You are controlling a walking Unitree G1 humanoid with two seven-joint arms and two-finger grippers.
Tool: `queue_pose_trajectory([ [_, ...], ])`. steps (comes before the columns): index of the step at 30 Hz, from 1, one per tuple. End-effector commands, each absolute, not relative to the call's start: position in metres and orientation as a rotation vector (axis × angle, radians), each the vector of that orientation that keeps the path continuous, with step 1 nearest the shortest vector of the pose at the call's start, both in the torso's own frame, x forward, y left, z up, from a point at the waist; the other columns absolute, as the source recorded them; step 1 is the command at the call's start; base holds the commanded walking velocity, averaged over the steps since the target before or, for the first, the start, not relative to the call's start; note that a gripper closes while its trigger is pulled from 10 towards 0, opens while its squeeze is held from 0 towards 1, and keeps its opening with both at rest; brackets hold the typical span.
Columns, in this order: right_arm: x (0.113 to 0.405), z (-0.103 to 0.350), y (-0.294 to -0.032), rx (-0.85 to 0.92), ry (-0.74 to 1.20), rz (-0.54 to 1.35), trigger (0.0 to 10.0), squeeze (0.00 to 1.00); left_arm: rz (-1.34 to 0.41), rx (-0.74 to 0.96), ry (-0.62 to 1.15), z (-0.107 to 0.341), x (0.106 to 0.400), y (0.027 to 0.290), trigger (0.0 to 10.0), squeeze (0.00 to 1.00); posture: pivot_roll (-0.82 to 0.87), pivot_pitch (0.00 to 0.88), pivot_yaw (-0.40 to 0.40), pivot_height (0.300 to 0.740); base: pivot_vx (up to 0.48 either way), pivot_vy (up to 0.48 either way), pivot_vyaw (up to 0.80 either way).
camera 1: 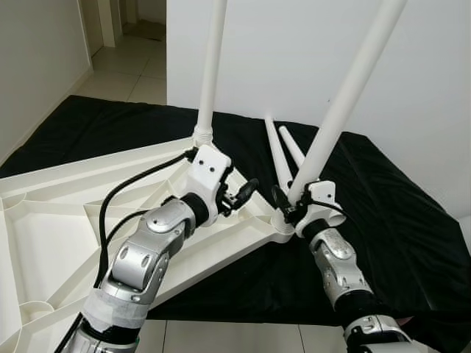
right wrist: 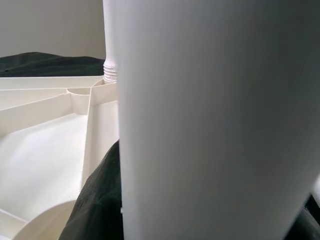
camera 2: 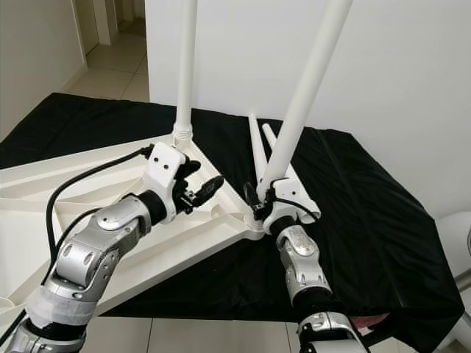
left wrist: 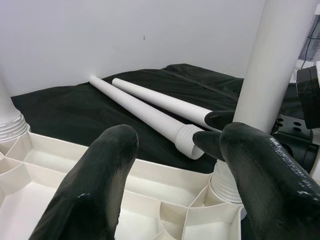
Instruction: Building children table
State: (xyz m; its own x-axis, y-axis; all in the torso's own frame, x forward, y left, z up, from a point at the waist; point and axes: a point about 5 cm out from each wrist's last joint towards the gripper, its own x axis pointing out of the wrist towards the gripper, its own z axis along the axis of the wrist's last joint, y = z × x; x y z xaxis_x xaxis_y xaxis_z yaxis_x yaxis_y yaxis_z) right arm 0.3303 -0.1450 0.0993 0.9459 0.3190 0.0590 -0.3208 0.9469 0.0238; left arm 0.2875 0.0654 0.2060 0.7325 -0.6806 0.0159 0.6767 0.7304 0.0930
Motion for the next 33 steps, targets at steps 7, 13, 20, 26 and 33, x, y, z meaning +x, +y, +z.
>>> queue_pose_trajectory([
  [7, 0.304, 0.039, -0.14, -0.005, 0.229, 0.253, 10.0, 0.0, -0.744, 0.092, -0.07, 0.21, 0.288, 0.061, 10.0, 0.0, 0.06, 0.0, -0.116, 0.74, 0.0, 0.0, 0.0],
  [13, 0.31, 0.045, -0.141, 0.028, 0.213, 0.149, 10.0, 0.0, -0.745, 0.091, -0.072, 0.211, 0.288, 0.061, 10.0, 0.0, 0.06, 0.0, -0.117, 0.74, 0.0, 0.0, 0.0],
  [20, 0.316, 0.051, -0.143, 0.046, 0.2, 0.046, 10.0, 0.0, -0.748, 0.088, -0.073, 0.211, 0.288, 0.059, 10.0, 0.0, 0.06, 0.0, -0.118, 0.74, 0.0, 0.0, 0.0],
  [26, 0.319, 0.053, -0.144, 0.052, 0.199, -0.014, 10.0, 0.0, -0.749, 0.088, -0.075, 0.211, 0.288, 0.059, 10.0, 0.0, 0.06, 0.0, -0.122, 0.74, 0.0, 0.0, 0.0],
  [33, 0.324, 0.057, -0.148, 0.046, 0.201, -0.136, 10.0, 0.0, -0.752, 0.082, -0.077, 0.211, 0.287, 0.057, 10.0, 0.0, 0.05, 0.0, -0.124, 0.74, 0.0, 0.0, 0.0],
])
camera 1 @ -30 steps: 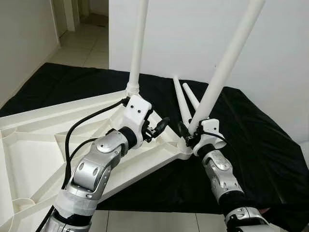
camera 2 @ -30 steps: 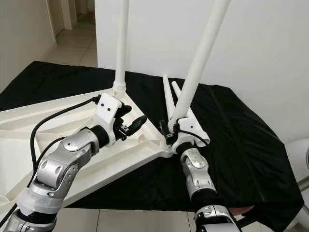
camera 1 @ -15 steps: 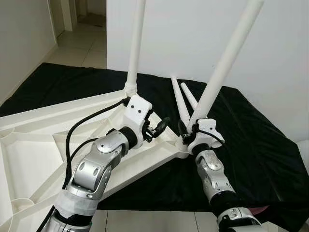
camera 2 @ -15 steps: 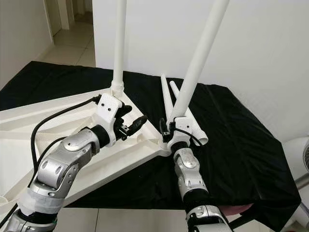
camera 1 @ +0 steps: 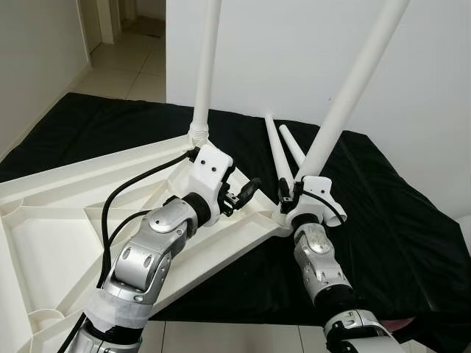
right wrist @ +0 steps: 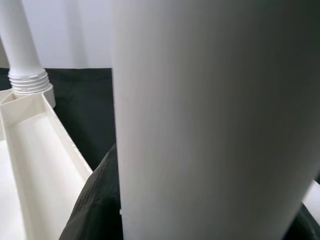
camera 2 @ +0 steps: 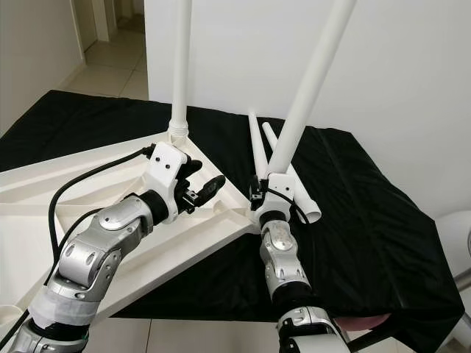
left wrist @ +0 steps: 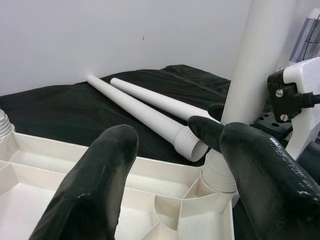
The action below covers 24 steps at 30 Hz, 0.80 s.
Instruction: Building children table
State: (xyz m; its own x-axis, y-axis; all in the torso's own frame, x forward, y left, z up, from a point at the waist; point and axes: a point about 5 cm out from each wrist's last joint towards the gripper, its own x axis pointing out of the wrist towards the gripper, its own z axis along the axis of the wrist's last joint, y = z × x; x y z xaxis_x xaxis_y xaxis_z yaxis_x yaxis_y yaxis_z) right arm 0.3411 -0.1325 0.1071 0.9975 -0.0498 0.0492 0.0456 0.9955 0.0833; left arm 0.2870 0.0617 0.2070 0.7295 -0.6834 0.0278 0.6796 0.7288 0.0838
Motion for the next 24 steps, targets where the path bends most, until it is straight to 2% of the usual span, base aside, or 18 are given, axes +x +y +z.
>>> queue_pose_trajectory([
  [1, 0.324, 0.058, -0.151, 0.04, 0.202, -0.18, 10.0, 0.0, -0.752, 0.082, -0.078, 0.211, 0.288, 0.057, 10.0, 0.0, 0.05, 0.0, -0.124, 0.74, 0.0, 0.0, 0.0],
  [12, 0.325, 0.062, -0.164, 0.005, 0.19, -0.343, 10.0, 0.0, -0.755, 0.08, -0.082, 0.212, 0.288, 0.056, 10.0, 0.0, 0.05, 0.0, -0.126, 0.74, 0.0, 0.0, 0.0],
  [18, 0.317, 0.061, -0.18, 0.002, 0.182, -0.514, 10.0, 0.0, -0.758, 0.079, -0.085, 0.212, 0.288, 0.055, 10.0, 0.0, 0.05, 0.0, -0.127, 0.74, 0.0, 0.0, 0.0],
  [24, 0.316, 0.061, -0.179, -0.009, 0.172, -0.512, 10.0, 0.0, -0.763, 0.076, -0.084, 0.211, 0.287, 0.054, 10.0, 0.0, 0.05, 0.0, -0.125, 0.74, 0.0, 0.0, 0.0],
])
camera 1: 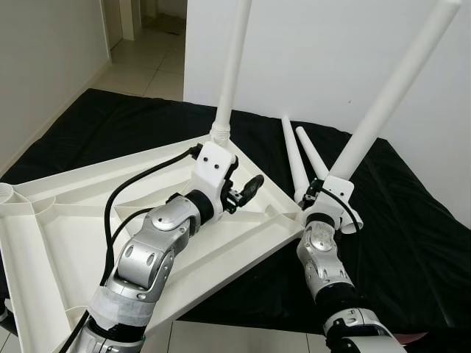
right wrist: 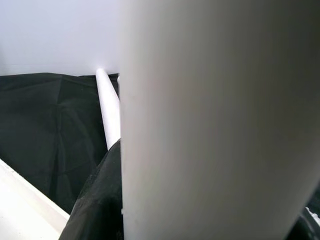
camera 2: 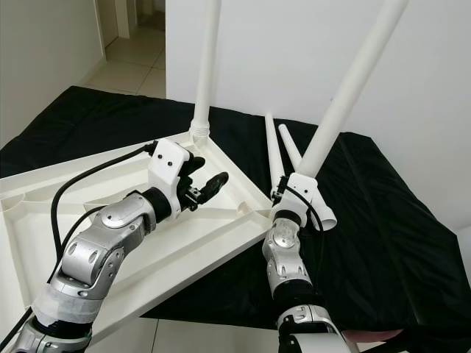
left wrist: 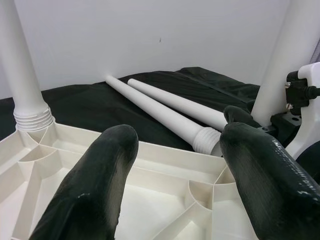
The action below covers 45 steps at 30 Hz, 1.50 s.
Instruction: Building children table
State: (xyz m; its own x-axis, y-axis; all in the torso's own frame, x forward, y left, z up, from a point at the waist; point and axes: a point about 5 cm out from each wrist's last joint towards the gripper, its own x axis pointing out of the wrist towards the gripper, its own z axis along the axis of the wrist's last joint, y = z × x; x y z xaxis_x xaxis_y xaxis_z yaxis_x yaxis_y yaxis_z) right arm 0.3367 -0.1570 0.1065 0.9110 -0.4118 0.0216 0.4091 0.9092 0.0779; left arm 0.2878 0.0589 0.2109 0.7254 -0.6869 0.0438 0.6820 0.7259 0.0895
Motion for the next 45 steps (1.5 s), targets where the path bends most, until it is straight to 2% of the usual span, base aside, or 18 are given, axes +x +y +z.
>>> queue_pose_trajectory([
  [1, 0.316, 0.061, -0.177, -0.001, 0.166, -0.502, 10.0, 0.0, -0.764, 0.077, -0.083, 0.211, 0.287, 0.054, 10.0, 0.0, 0.05, 0.0, -0.125, 0.74, 0.0, 0.0, 0.0],
  [5, 0.318, 0.069, -0.174, 0.013, 0.102, -0.464, 10.0, 0.0, -0.77, 0.077, -0.084, 0.211, 0.286, 0.053, 10.0, 0.0, 0.05, 0.0, -0.125, 0.74, 0.0, 0.0, 0.0],
  [6, 0.319, 0.074, -0.172, 0.017, 0.059, -0.436, 10.0, 0.16, -0.772, 0.076, -0.083, 0.211, 0.285, 0.052, 10.0, 0.0, 0.05, 0.0, -0.127, 0.74, 0.0, 0.0, 0.0],
  [7, 0.32, 0.079, -0.171, 0.029, 0.021, -0.411, 10.0, 1.0, -0.776, 0.077, -0.083, 0.211, 0.285, 0.051, 10.0, 0.0, 0.05, 0.0, -0.129, 0.74, 0.0, 0.0, 0.0],
  [20, 0.326, 0.104, -0.181, 0.002, -0.137, -0.31, 10.0, 1.0, -0.828, 0.07, -0.07, 0.207, 0.278, 0.039, 10.0, 0.0, 0.04, 0.0, -0.128, 0.74, 0.0, 0.0, 0.0],
  [21, 0.327, 0.105, -0.183, -0.005, -0.137, -0.29, 10.0, 0.73, -0.839, 0.074, -0.063, 0.205, 0.277, 0.036, 10.0, 0.0, 0.04, 0.0, -0.128, 0.74, 0.0, 0.0, 0.0],
  [25, 0.327, 0.106, -0.185, -0.014, -0.138, -0.269, 10.0, 0.73, -0.851, 0.078, -0.056, 0.203, 0.275, 0.033, 10.0, 0.0, 0.04, 0.0, -0.128, 0.74, 0.0, 0.0, 0.0],
  [26, 0.327, 0.111, -0.188, 0.003, -0.163, -0.199, 10.0, 0.0, -0.872, 0.083, -0.049, 0.2, 0.272, 0.029, 10.0, 0.0, 0.03, 0.0, -0.124, 0.74, 0.0, 0.0, 0.0],
  [29, 0.328, 0.112, -0.189, 0.017, -0.163, -0.149, 10.0, 0.0, -0.882, 0.084, -0.047, 0.199, 0.271, 0.026, 10.0, 0.0, 0.03, 0.0, -0.124, 0.74, 0.0, 0.0, 0.0],
  [30, 0.329, 0.113, -0.19, 0.045, -0.16, -0.093, 1.4, 0.0, -0.89, 0.083, -0.047, 0.199, 0.27, 0.024, 10.0, 0.0, 0.03, 0.0, -0.122, 0.74, 0.0, 0.0, 0.0],
  [31, 0.33, 0.112, -0.191, 0.058, -0.148, -0.049, 0.0, 0.0, -0.893, 0.083, -0.048, 0.199, 0.27, 0.023, 10.0, 0.0, 0.03, 0.0, -0.122, 0.74, 0.0, 0.0, 0.0],
  [45, 0.337, 0.118, -0.193, 0.075, -0.146, 0.062, 0.0, 0.0, -0.87, 0.091, -0.065, 0.204, 0.274, 0.025, 10.0, 0.0, 0.03, 0.0, -0.123, 0.74, 0.0, 0.0, 0.0],
])
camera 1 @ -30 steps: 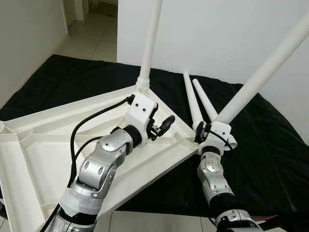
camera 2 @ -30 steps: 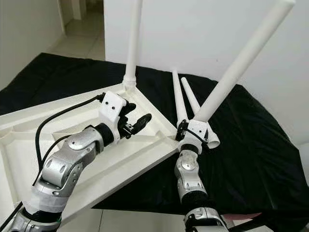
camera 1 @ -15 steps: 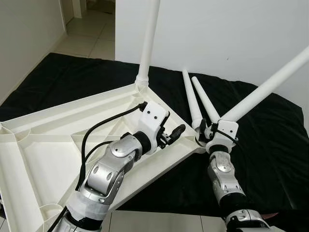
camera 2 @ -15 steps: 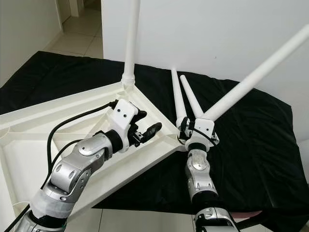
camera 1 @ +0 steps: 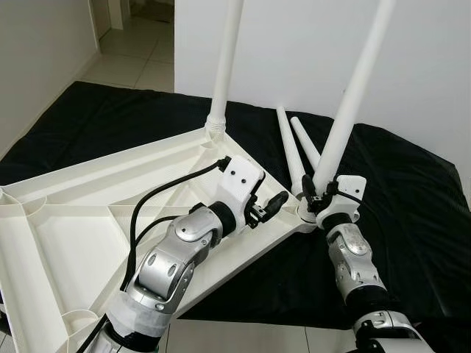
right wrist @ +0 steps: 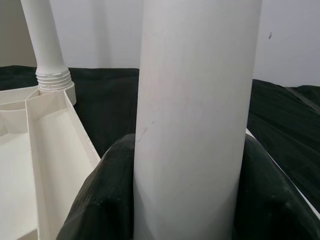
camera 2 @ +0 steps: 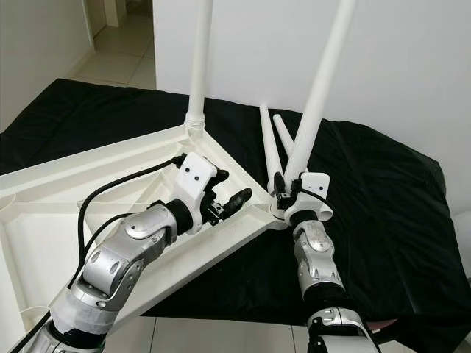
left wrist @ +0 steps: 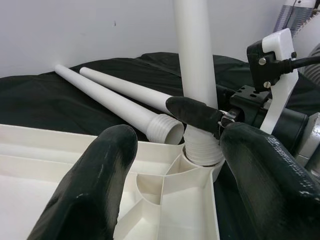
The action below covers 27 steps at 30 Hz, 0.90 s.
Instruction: Building children table
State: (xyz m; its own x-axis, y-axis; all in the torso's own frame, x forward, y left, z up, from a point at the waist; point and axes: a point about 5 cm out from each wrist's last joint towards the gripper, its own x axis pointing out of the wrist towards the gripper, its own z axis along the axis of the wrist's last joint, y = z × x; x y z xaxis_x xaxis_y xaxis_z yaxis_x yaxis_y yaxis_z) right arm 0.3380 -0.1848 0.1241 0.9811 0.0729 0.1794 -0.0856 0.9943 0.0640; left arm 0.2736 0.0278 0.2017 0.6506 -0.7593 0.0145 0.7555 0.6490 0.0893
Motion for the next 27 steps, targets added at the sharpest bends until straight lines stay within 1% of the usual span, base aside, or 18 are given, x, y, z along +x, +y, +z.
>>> queue_pose_trajectory([
  [1, 0.337, 0.118, -0.193, 0.075, -0.146, 0.062, 0.0, 0.0, -0.87, 0.091, -0.065, 0.204, 0.274, 0.025, 10.0, 0.0, 0.03, 0.0, -0.123, 0.74, 0.0, 0.0, 0.0],
  [7, 0.336, 0.124, -0.187, 0.113, -0.172, 0.165, 0.0, 0.0, -0.884, 0.1, -0.067, 0.204, 0.274, 0.026, 10.0, 0.0, 0.03, 0.0, -0.126, 0.74, 0.0, 0.0, 0.0],
  [8, 0.336, 0.126, -0.186, 0.115, -0.176, 0.183, 3.2, 0.0, -0.888, 0.103, -0.064, 0.204, 0.274, 0.027, 10.0, 0.0, 0.03, 0.0, -0.123, 0.74, 0.0, 0.0, 0.0],
  [9, 0.336, 0.126, -0.186, 0.115, -0.176, 0.183, 3.2, 0.0, -0.888, 0.103, -0.064, 0.204, 0.274, 0.027, 10.0, 0.0, 0.03, 0.0, -0.123, 0.74, 0.0, 0.0, 0.0],
  [10, 0.335, 0.126, -0.186, 0.112, -0.18, 0.201, 10.0, 0.0, -0.895, 0.103, -0.06, 0.204, 0.273, 0.027, 10.0, 0.0, 0.03, 0.0, -0.123, 0.74, 0.0, 0.0, 0.0],
  [12, 0.333, 0.126, -0.187, 0.096, -0.192, 0.227, 10.0, 0.0, -0.902, 0.109, -0.057, 0.204, 0.273, 0.027, 10.0, 0.0, 0.03, 0.0, -0.12, 0.74, 0.0, 0.0, 0.0],
  [20, 0.331, 0.126, -0.186, 0.081, -0.21, 0.227, 10.0, 0.0, -0.907, 0.106, -0.053, 0.204, 0.274, 0.027, 10.0, 0.0, 0.03, 0.0, -0.119, 0.74, 0.0, 0.0, 0.0],
  [25, 0.33, 0.132, -0.18, 0.077, -0.236, 0.263, 10.0, 0.0, -0.908, 0.093, -0.055, 0.207, 0.275, 0.029, 10.0, 0.0, 0.03, 0.0, -0.121, 0.74, 0.0, 0.0, 0.0],
  [26, 0.33, 0.137, -0.176, 0.062, -0.249, 0.299, 10.0, 0.0, -0.922, 0.059, -0.06, 0.213, 0.277, 0.03, 10.0, 0.0, 0.04, 0.0, -0.123, 0.74, 0.0, 0.0, 0.0],
  [27, 0.33, 0.141, -0.172, 0.046, -0.259, 0.341, 10.0, 0.0, -0.95, -0.003, -0.057, 0.218, 0.278, 0.031, 10.0, 0.32, 0.04, 0.0, -0.124, 0.74, 0.0, 0.0, 0.0],
])
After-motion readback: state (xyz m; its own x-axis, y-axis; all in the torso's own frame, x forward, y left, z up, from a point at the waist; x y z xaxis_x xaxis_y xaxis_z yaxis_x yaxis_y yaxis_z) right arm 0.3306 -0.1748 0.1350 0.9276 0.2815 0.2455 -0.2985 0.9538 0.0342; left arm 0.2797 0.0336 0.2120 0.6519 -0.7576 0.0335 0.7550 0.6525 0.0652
